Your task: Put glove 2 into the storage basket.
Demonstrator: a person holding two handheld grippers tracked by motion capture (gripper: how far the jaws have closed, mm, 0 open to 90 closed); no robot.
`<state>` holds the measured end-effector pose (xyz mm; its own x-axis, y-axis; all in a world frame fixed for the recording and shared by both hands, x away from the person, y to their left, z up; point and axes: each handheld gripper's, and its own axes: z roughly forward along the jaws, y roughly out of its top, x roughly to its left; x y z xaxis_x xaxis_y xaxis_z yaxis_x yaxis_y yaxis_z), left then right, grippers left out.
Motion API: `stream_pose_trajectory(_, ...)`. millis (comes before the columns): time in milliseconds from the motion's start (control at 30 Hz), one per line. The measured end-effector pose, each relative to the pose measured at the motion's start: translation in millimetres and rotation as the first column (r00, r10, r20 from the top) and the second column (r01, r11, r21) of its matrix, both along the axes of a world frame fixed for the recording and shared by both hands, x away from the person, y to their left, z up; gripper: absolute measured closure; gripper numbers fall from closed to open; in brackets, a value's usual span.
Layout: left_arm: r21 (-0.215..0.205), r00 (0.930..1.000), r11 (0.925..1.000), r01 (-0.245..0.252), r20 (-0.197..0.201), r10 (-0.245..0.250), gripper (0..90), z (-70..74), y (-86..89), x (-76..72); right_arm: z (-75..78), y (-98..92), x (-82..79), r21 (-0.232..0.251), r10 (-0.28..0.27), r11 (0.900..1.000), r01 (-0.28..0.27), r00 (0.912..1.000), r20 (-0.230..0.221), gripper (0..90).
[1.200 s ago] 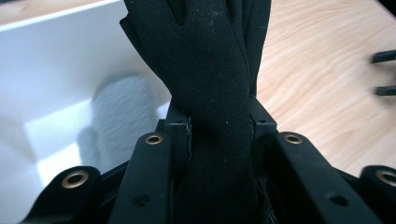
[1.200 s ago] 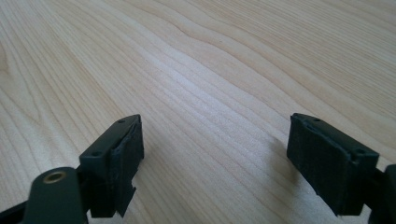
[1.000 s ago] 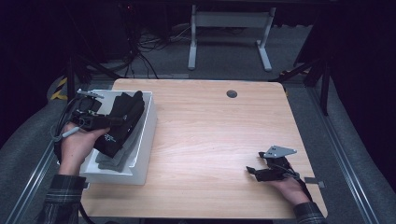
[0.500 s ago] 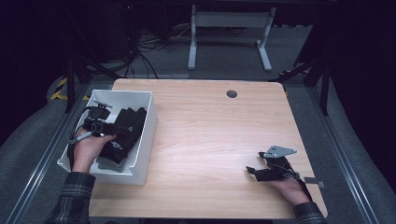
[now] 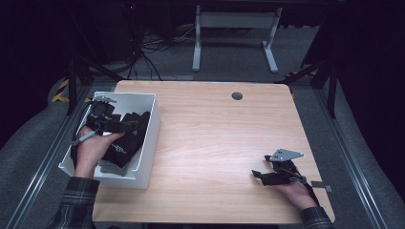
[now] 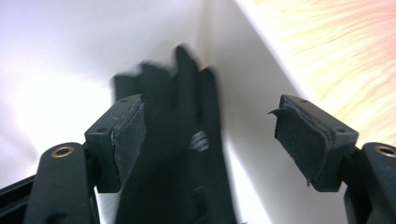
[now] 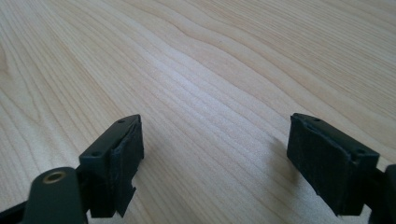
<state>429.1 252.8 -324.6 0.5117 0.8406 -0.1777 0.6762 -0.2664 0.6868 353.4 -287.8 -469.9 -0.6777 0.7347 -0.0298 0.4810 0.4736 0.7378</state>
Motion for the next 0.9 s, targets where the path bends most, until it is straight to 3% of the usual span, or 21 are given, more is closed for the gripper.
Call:
stream_pose_trajectory(167,-0.023,0.9980,0.9980,0.058,0.027,-0.058,24.6,8.1,-19.5,-5.1,0.0,0.0,0.0,0.000,0.000,1.000,0.000,1.0000,0.000,19.3)
stream_pose_trajectory(233,-0.042,0.9943,0.9942,0.099,0.043,-0.098,24.5,12.6,-34.6,-9.4,0.0,0.0,0.0,0.000,0.000,1.000,0.000,1.0000,0.000,19.3)
stream_pose_trajectory(433,-0.071,0.9857,0.9849,0.158,0.070,-0.153,24.3,17.2,-62.1,-16.9,0.0,0.0,0.0,0.000,0.000,1.000,0.000,1.0000,0.000,19.3)
stream_pose_trajectory(567,-0.078,0.9723,0.9708,0.227,0.077,-0.221,24.3,14.8,-91.8,-23.4,0.0,0.0,0.0,0.000,0.000,1.000,0.000,1.0000,0.000,19.3)
stream_pose_trajectory(633,-0.083,0.9700,0.9682,0.236,0.080,-0.230,24.3,13.7,-97.7,-25.2,0.0,0.0,0.0,0.000,0.000,1.000,0.000,1.0000,0.000,19.3)
stream_pose_trajectory(667,-0.079,0.9625,0.9609,0.265,0.079,-0.259,24.2,10.6,-110.2,-28.3,0.0,0.0,0.0,0.000,0.000,1.000,0.000,1.0000,0.000,19.3)
stream_pose_trajectory(700,-0.079,0.9625,0.9609,0.265,0.079,-0.259,24.0,10.6,-110.2,-28.3,0.0,0.0,0.0,0.000,0.000,1.000,0.000,1.0000,0.000,19.3)
stream_pose_trajectory(733,-0.067,0.9559,0.9556,0.287,0.085,-0.281,23.8,6.9,-122.1,-30.8,0.0,0.0,0.0,0.000,0.000,1.000,0.000,1.0000,0.000,19.3)
stream_pose_trajectory(900,-0.048,0.9462,0.9467,0.318,0.078,-0.314,23.5,-3.1,-142.2,-34.2,0.0,0.0,0.0,0.000,0.000,1.000,0.000,1.0000,0.000,19.3)
